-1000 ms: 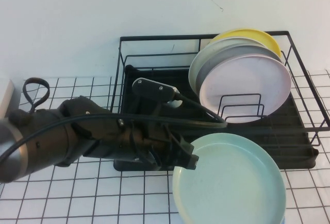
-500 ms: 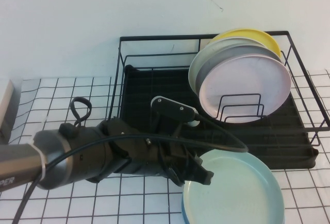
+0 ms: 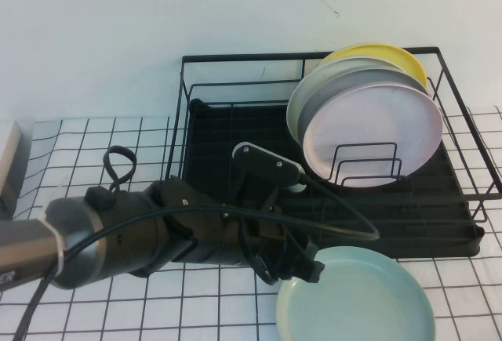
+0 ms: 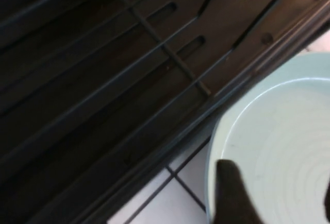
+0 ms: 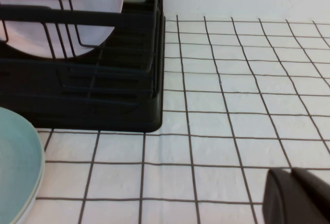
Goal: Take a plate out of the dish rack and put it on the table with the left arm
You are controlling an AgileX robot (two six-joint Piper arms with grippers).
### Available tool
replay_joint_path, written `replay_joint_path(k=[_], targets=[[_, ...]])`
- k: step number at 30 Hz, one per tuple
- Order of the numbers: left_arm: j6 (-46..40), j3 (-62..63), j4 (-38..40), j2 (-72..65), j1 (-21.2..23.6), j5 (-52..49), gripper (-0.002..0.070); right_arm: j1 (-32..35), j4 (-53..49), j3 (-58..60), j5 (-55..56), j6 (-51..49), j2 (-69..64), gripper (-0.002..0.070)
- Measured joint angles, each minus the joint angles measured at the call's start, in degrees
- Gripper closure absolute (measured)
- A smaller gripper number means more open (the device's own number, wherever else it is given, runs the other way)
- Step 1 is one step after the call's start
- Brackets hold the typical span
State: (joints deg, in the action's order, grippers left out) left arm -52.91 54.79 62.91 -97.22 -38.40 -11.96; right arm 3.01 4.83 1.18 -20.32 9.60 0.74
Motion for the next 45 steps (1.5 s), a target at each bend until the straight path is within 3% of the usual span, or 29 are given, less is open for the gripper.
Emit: replay_joint_path(k=[5,9,18,31,40,45], targets=[[-1.80,0.00,-1.47,2.86,0.00,0.21,0.0595,0.00,0.00,0.00,0.00,0.00,0.00,0.0679],[-1.92,-0.10,-2.68,5.26,0.00,1.03,0.0659,0.00,0.00,0.00,0.00,0.00,0.00,0.0679],[-2.16,-0.09,-3.42,13.09,0.00,2.31,0.0673,0.00,0.00,0.00,0.00,0.00,0.00,0.0679],[-3.24,-0.11,-0.68,13.27,0.37,-0.44,0.0673,0.00,0.00,0.00,0.00,0.00,0.00,0.0679],[-6.81,-2.36,-12.78,34.81,0.58,1.45,0.0675,0.00,0.00,0.00,0.00,0.00,0.00,0.0679],[-6.77,-8.04,-15.60,49.75,6.15,1.34,0.0676,0.00,0.00,0.00,0.00,0.00,0.00,0.0679]])
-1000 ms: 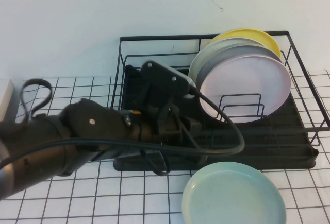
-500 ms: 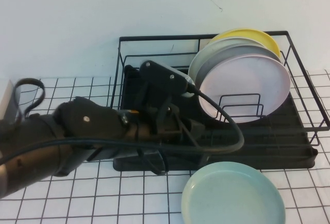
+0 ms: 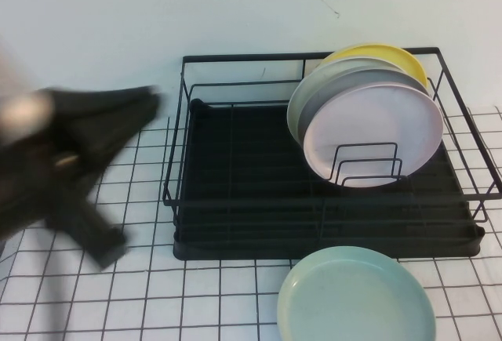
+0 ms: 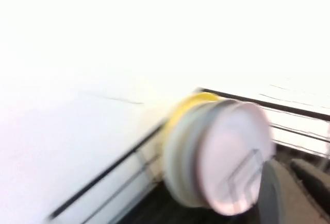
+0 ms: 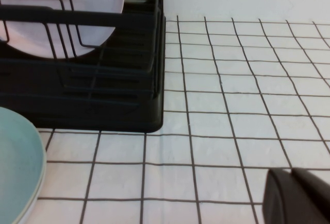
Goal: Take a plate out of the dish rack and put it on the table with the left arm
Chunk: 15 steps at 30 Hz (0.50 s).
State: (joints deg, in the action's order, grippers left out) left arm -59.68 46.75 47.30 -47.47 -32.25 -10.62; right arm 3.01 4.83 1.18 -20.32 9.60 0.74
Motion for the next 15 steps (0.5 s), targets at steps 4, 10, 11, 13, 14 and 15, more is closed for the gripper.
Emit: replay_joint_path(k=[4,10,11,13,14,15], targets=[[1.92,-7.61,0.56,11.33,8.54,-2.56,0.0676,0.00,0.00,0.00,0.00,0.00,0.00,0.0679],[2.51,-21.80,5.03,24.81,18.19,-4.65,0.0676,0.00,0.00,0.00,0.00,0.00,0.00,0.0679],[2.51,-24.09,6.00,26.51,19.04,-4.65,0.0676,0.00,0.00,0.00,0.00,0.00,0.00,0.0679],[2.51,-28.44,7.85,30.63,20.75,-4.65,0.0676,0.00,0.00,0.00,0.00,0.00,0.00,0.0679],[2.51,-30.49,8.29,32.61,21.43,-4.51,0.0676,0.00,0.00,0.00,0.00,0.00,0.00,0.0679],[2.51,-32.10,8.58,34.64,22.09,-4.51,0.0676,0.00,0.00,0.00,0.00,0.00,0.00,0.0679]])
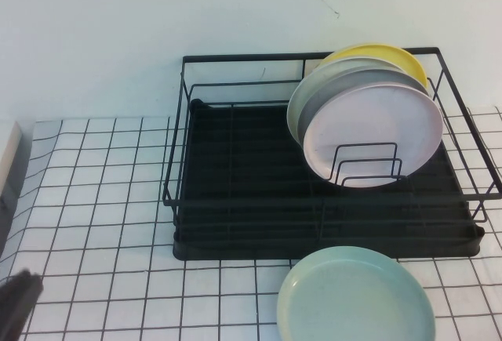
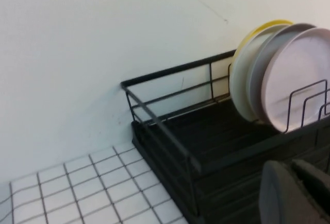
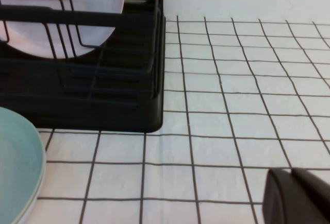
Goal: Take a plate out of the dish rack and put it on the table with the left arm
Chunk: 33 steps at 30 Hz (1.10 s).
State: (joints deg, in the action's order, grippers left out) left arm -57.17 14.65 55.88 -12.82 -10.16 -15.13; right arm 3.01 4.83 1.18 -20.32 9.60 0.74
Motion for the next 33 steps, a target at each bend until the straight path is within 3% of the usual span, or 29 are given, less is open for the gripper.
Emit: replay_joint_path(k=[10,26,28,30,33], targets=[[-0.21,-15.36,0.89,13.08,3.07,4.64,0.0676,0.00,0.00,0.00,0.00,0.00,0.00,0.0679],[-0.21,-15.95,10.46,13.51,3.07,16.68,0.0677,0.00,0.00,0.00,0.00,0.00,0.00,0.0679],[1.49,-15.95,5.96,13.51,3.07,16.49,0.0677,0.00,0.00,0.00,0.00,0.00,0.00,0.0679],[7.49,-15.95,-4.12,13.51,3.07,15.13,0.0677,0.00,0.00,0.00,0.00,0.00,0.00,0.0679],[24.94,-15.95,-23.33,13.51,3.07,13.20,0.0677,0.00,0.00,0.00,0.00,0.00,0.00,0.0679]])
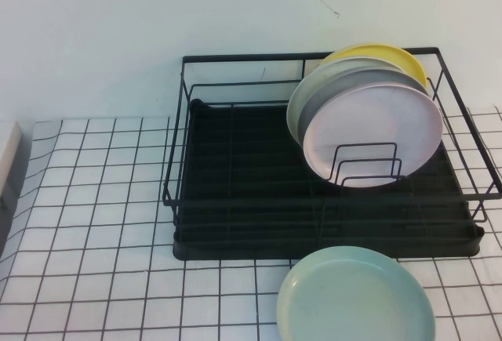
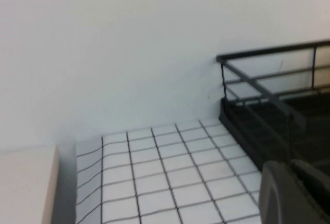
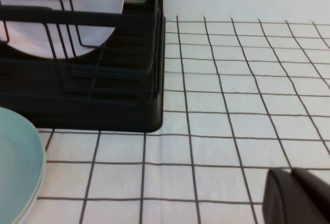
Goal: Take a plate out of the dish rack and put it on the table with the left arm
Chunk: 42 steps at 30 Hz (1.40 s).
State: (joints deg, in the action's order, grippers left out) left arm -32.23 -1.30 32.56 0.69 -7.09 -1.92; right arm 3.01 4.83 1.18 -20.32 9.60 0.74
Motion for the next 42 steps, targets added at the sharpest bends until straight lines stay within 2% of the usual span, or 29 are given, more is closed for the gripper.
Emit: replay_joint_path(k=[2,3,7,14,29,36,42], targets=[[10.05,0.00,-11.81,0.00,0.00,-1.06,0.0677,0.00,0.00,0.00,0.00,0.00,0.00,0.0679],[12.74,0.00,-14.94,0.00,0.00,-1.72,0.0677,0.00,0.00,0.00,0.00,0.00,0.00,0.0679],[18.09,0.00,-20.83,0.00,0.00,-5.63,0.0677,0.00,0.00,0.00,0.00,0.00,0.00,0.0679],[19.23,0.10,-21.90,0.00,0.00,-15.44,0.0677,0.00,0.00,0.00,0.00,0.00,0.00,0.0679],[19.46,0.11,-22.23,0.00,0.00,-16.05,0.0677,0.00,0.00,0.00,0.00,0.00,0.00,0.0679],[23.50,0.20,-22.84,0.00,0.00,-16.35,0.0677,0.00,0.00,0.00,0.00,0.00,0.00,0.0679],[24.44,0.32,-26.11,0.00,0.00,-16.71,0.0677,0.00,0.00,0.00,0.00,0.00,0.00,0.0679]])
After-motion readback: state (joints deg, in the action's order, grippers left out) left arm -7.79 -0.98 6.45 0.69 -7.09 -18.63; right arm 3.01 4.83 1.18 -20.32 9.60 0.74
